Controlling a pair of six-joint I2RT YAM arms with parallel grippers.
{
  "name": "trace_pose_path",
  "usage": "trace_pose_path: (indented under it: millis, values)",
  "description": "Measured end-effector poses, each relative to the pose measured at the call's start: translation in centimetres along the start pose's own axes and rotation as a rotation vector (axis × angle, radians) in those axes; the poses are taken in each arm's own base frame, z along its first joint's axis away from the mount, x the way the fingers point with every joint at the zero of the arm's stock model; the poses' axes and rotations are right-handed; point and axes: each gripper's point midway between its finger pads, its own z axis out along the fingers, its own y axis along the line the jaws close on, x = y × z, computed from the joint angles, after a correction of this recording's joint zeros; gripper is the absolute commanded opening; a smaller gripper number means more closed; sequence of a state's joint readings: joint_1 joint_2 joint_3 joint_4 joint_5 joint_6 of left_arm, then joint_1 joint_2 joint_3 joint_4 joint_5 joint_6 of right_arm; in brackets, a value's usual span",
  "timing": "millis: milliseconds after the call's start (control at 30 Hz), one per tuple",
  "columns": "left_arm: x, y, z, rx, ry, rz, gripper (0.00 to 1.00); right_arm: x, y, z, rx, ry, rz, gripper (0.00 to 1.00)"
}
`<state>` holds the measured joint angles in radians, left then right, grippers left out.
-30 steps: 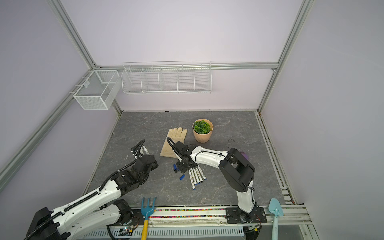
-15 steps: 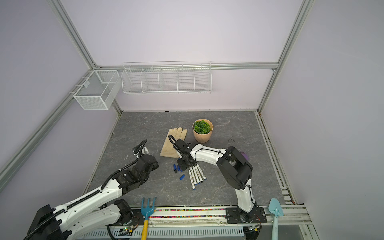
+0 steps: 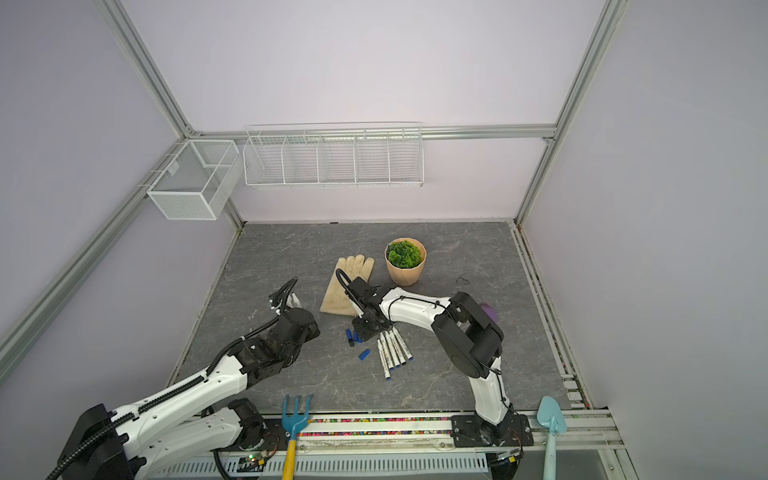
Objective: Insert the pens into the pen caps
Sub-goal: 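Hold the marker upright in the left gripper while the right gripper reaches for caps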
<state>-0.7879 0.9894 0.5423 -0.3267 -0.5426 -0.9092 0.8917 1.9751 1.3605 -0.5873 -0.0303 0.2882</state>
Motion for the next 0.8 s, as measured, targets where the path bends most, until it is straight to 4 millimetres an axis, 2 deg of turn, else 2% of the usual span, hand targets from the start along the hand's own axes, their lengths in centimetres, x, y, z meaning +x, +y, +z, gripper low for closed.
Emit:
trace_pose_path:
  millis: [333,600,800]
  values:
    - [0.10,-0.61,0.26,0.008,0.016,0.007,0.00,-0.39,0.42,-0.05,-0.016,-0.020,-0.006,0.48]
    - [0.03,-0.77,0.25,0.012,0.016,0.006,0.00,-0.10,0.94,0.12,-0.024,-0.011,-0.016,0.47]
    - [0.04,-0.77,0.25,0.011,0.017,0.009,0.00,0.35,0.16,0.66,0.016,0.008,-0.013,0.44]
